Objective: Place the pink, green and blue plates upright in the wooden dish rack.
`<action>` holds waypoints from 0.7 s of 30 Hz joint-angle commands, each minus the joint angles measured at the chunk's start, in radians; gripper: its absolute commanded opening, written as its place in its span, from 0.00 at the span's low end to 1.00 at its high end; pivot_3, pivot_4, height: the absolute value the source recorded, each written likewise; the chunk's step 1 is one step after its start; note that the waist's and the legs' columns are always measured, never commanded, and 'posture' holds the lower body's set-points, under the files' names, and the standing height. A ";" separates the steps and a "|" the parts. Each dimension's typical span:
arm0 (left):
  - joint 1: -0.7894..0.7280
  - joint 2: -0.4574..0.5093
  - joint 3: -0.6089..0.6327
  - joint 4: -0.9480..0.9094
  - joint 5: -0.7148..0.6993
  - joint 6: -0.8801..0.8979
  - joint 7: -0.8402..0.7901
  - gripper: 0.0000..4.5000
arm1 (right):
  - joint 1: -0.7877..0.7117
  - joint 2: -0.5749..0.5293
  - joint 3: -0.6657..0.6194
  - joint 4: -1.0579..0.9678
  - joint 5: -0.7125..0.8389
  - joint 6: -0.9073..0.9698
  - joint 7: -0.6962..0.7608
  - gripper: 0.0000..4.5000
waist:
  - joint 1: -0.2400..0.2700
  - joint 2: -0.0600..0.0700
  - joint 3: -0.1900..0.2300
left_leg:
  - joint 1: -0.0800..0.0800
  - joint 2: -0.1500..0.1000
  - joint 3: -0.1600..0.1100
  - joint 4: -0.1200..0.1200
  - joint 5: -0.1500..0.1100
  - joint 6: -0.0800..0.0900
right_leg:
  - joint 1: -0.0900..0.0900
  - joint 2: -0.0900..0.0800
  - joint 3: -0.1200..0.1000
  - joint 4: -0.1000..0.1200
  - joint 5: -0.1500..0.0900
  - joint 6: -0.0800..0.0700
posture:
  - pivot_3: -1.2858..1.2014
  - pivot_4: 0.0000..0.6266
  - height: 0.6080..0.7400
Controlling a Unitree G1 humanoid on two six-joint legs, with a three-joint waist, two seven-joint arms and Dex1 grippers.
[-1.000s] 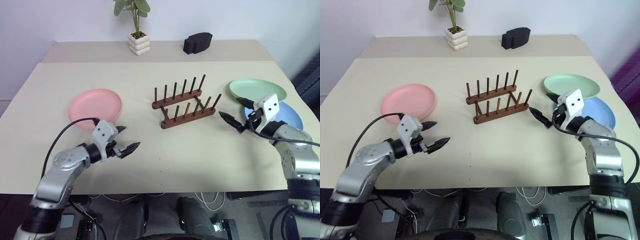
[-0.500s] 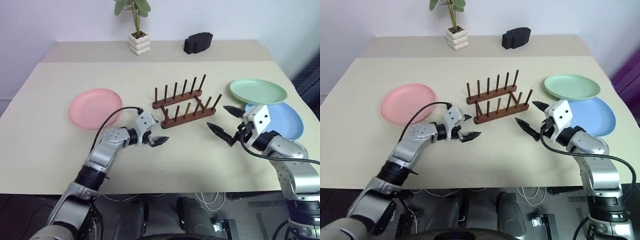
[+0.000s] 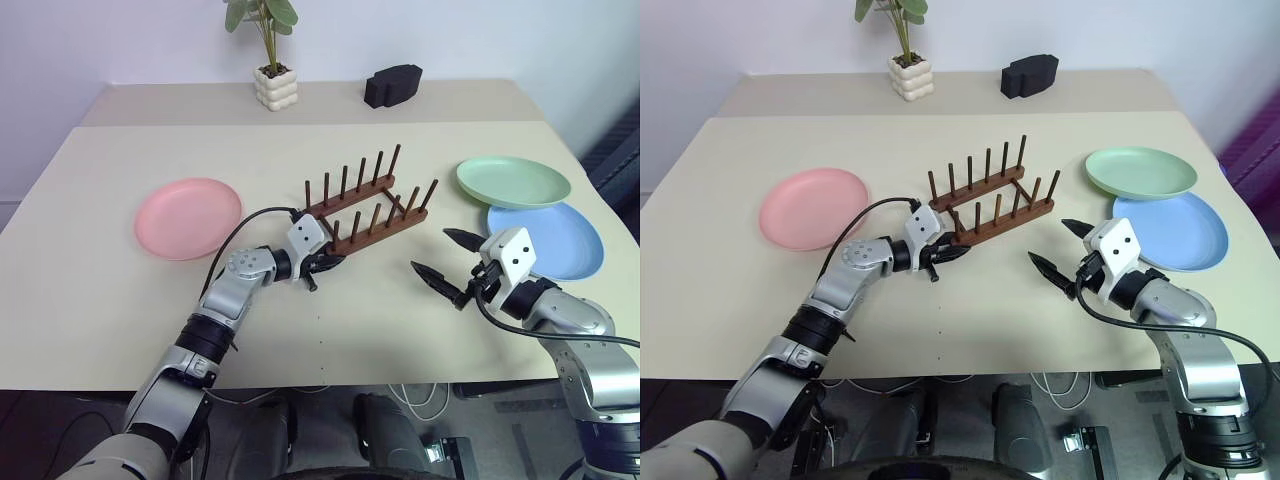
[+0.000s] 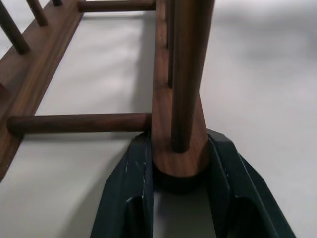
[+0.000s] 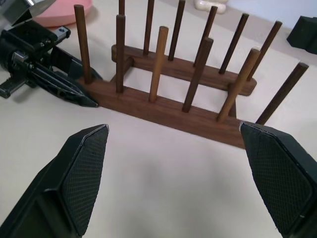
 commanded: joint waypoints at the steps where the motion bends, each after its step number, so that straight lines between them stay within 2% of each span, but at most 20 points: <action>1: 0.019 0.022 0.026 -0.036 -0.029 -0.037 -0.060 0.18 | 0.029 -0.043 -0.044 -0.003 -0.008 -0.017 0.021 0.97 | 0.000 0.000 0.000 | 0.000 0.000 0.000 0.000 0.000 0.000 | 0.000 0.000 0.000 0.000 0.000 0.000 | 0.52 0.24 1.00; 5: 0.038 0.067 0.035 -0.097 -0.084 -0.040 -0.191 0.18 | 0.092 -0.096 -0.124 0.038 -0.002 -0.035 0.055 0.97 | 0.001 0.000 0.000 | 0.000 0.000 0.000 0.000 0.000 0.000 | 0.000 0.000 0.000 0.000 0.000 0.000 | 0.52 0.24 1.00; 10: 0.042 0.115 0.024 -0.118 -0.107 -0.047 -0.316 0.18 | 0.138 -0.110 -0.182 0.066 -0.006 -0.063 0.064 0.97 | 0.001 0.000 0.000 | 0.000 0.001 0.000 0.000 0.000 0.000 | 0.000 0.000 0.000 0.000 0.000 -0.001 | 0.52 0.24 1.00; 20: -0.027 0.121 -0.001 -0.003 -0.039 -0.114 -0.374 0.18 | 0.152 -0.082 -0.162 0.048 -0.015 -0.071 0.044 0.97 | 0.000 0.000 0.000 | 0.000 0.000 0.000 0.000 0.000 0.000 | 0.000 0.000 0.000 0.000 0.000 0.000 | 0.52 0.24 1.00; 21: -0.030 0.120 -0.002 0.007 -0.034 -0.121 -0.373 0.29 | 0.149 -0.080 -0.157 0.047 -0.015 -0.070 0.042 0.97 | 0.000 0.000 0.000 | 0.000 0.000 0.000 0.000 0.000 0.000 | 0.000 0.000 0.000 0.000 0.000 0.000 | 0.52 0.24 1.00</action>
